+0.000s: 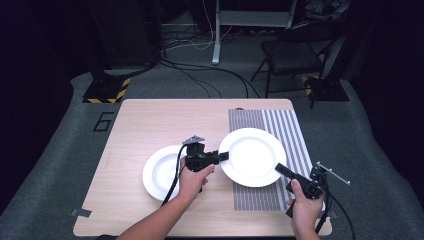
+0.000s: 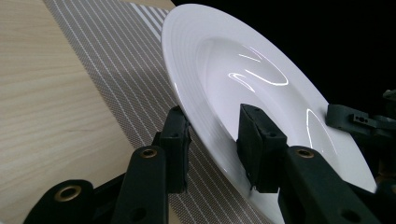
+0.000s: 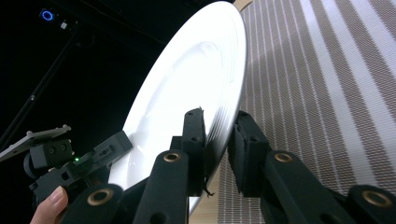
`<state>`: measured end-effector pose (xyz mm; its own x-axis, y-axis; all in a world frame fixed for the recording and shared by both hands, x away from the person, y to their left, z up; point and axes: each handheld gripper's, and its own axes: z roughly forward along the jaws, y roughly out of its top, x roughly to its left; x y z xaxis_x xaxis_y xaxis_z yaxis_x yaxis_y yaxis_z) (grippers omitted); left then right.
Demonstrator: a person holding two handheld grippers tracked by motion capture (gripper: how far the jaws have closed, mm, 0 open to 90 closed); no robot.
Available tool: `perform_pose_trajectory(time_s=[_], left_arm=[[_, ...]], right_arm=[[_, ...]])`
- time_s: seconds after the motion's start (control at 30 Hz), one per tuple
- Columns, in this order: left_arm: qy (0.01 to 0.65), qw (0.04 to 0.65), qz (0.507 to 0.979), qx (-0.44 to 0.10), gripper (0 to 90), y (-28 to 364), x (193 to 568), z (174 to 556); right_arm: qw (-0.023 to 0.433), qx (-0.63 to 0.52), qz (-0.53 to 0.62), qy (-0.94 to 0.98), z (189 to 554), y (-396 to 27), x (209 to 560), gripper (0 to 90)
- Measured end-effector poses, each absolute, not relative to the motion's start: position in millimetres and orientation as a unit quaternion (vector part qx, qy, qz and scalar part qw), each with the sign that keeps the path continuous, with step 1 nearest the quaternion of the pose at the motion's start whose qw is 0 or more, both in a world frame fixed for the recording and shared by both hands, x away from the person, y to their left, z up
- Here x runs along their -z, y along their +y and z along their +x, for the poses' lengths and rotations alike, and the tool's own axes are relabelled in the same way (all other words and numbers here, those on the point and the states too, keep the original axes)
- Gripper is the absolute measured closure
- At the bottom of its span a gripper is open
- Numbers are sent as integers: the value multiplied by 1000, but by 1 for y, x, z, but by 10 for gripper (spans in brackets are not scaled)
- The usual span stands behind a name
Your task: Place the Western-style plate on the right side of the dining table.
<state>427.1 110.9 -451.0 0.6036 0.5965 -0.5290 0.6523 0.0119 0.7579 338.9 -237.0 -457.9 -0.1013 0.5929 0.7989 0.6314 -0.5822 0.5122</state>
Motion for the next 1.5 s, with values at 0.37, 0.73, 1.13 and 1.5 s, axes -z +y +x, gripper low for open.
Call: perform_pose_trajectory(time_s=[0.37, 0.73, 1.13, 1.5], left_arm=[[440, 553, 706, 43, 643, 88, 462, 432], [432, 551, 712, 49, 646, 75, 470, 443], [433, 550, 713, 53, 648, 63, 483, 457], [442, 555, 703, 52, 653, 58, 484, 475]], right_arm=[[-6, 577, -679, -453, 331, -254, 464, 767], [-16, 576, -684, -448, 337, -267, 471, 766], [-19, 569, -688, -450, 348, -276, 483, 759], [-18, 568, -687, -452, 367, -279, 483, 757]])
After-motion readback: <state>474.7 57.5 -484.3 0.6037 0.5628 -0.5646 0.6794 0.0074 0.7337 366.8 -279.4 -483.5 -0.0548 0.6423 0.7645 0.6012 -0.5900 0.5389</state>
